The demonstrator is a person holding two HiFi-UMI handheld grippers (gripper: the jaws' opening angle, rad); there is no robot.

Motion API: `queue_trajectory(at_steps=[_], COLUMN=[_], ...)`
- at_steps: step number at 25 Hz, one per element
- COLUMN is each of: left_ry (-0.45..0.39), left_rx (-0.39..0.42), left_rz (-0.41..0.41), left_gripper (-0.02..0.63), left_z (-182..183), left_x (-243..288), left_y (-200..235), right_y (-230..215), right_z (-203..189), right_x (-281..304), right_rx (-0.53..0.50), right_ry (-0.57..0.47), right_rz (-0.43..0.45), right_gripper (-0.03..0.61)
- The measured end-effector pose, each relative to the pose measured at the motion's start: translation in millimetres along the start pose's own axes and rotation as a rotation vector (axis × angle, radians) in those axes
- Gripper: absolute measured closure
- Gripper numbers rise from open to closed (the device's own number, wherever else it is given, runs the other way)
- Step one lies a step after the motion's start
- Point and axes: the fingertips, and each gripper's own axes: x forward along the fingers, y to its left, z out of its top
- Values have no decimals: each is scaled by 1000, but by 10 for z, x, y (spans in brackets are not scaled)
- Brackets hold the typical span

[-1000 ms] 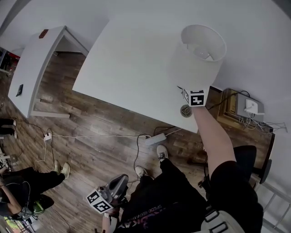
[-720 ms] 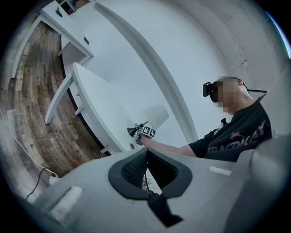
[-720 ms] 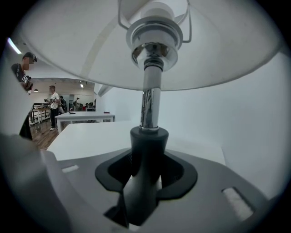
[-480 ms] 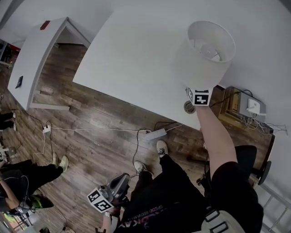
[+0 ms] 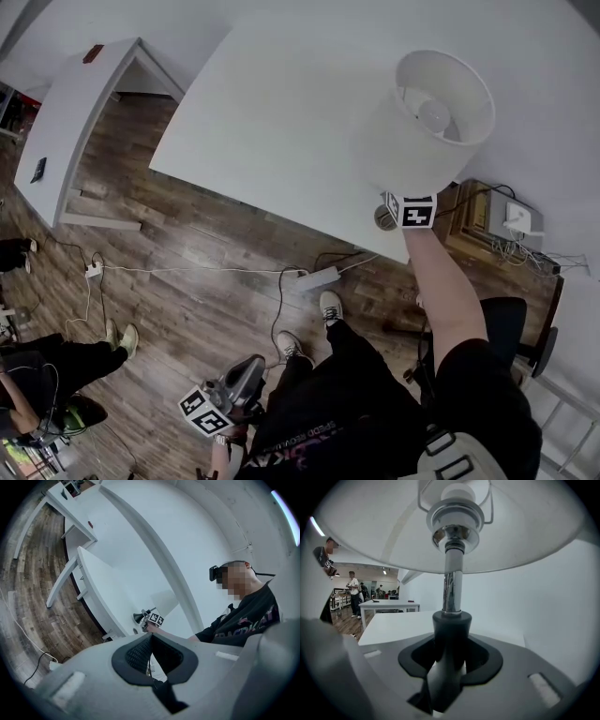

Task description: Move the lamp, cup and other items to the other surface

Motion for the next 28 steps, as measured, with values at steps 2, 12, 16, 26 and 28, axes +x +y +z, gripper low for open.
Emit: queue_trajectory(at_steps=[2, 12, 16, 26, 28], left_ry=[5, 49, 68, 138, 158], left_rx=[8, 53, 62, 67, 72], left_rz=[-19, -158, -209, -338, -363], left_gripper=[618, 618, 618, 618, 618], left_z=[12, 139, 158, 49, 9], left_x=[-14, -207, -310, -381, -372], left_y=[-14, -121, -147, -290, -325], right_y=[0, -64, -131, -399, -447], right_z=[29, 243, 288, 382, 388], right_x=[-84, -874, -1255, -2263, -2467], right_rx=[-3, 6, 20, 11, 11], right_ry=[1, -4, -17, -24, -28], right_rz=[-8, -98, -142, -275, -299], right_gripper=[437, 437, 437, 436, 437])
